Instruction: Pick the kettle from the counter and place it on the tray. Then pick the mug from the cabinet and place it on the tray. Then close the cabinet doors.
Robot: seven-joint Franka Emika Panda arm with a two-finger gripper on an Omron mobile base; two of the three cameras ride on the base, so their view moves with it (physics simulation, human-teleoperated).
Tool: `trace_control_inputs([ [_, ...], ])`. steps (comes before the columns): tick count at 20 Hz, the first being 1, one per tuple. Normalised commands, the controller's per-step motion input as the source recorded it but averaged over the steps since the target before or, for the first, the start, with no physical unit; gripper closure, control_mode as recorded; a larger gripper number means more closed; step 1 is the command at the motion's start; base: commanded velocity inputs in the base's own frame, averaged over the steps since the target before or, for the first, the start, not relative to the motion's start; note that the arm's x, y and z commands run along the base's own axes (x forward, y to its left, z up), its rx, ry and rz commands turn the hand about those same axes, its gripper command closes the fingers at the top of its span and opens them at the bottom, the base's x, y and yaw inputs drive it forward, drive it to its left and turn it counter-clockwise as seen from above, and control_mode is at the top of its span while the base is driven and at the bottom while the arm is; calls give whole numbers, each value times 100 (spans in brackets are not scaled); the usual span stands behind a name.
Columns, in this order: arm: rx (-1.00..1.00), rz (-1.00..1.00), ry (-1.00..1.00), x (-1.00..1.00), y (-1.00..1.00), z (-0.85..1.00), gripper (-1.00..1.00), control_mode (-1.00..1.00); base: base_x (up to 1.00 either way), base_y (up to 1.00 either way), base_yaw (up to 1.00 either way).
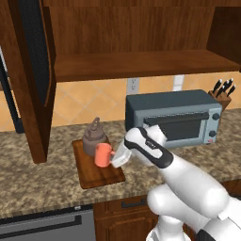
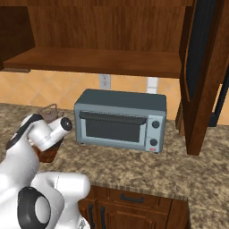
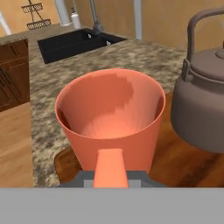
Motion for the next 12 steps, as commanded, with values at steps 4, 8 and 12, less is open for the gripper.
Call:
trace_control_inputs([
  [4,-1,0,0,35,18,-48,100,-100,0,0,0],
  [8,0,0,0,30,4,-29,100,-100,0,0,0],
  [12,0,0,-2,26,2,-23,100,-100,0,0,0],
])
